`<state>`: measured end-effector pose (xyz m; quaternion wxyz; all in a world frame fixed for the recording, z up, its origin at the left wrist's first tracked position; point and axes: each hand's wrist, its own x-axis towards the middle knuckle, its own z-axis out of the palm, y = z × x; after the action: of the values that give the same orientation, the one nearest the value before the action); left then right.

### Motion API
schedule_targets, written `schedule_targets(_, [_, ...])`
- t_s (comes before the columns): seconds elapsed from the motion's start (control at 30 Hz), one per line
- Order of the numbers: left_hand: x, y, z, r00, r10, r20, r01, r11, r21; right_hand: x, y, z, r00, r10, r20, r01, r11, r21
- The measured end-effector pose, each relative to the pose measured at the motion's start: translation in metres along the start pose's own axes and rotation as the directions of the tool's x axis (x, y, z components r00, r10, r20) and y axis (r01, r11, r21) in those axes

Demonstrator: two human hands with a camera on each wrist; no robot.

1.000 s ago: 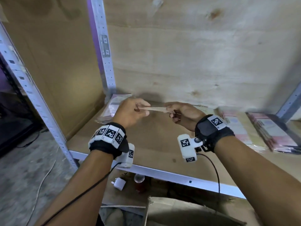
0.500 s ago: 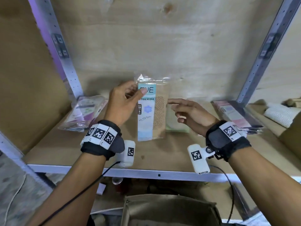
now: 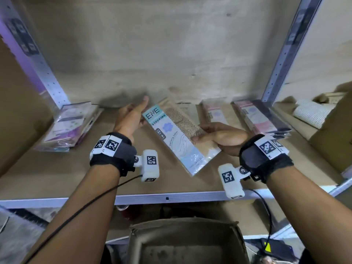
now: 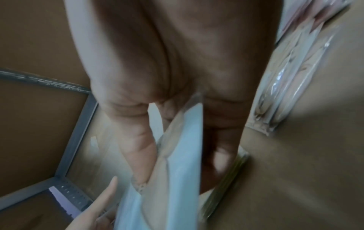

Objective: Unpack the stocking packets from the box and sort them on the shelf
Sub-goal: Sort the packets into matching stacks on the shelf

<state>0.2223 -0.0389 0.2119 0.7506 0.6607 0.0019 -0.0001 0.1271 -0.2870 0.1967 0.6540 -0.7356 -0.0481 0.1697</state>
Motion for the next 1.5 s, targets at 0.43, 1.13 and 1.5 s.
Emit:
schedule_targets(0.43, [0.007,-0.007,-0.011,0.994,0.079,0.077,-0.105,0.894,0.436,-0.012,0.002,-0.003,0.999,0.017,-0.03,-0.021,0.989,-0.145])
schedule_targets(1.13, [-0.013,-0.001,-0.034,0.899,-0.337,0.281,0.374,0.923,-0.09,-0.006,0.001,0.017,0.996,-0.07,0.049,0.074,0.993,-0.092])
schedule_targets(1.5, [-0.021,-0.021,-0.008,0.931,-0.255,0.262,0.22,0.963,0.155,0.015,0.007,0.037,0.974,-0.02,-0.226,0.084,0.957,0.276])
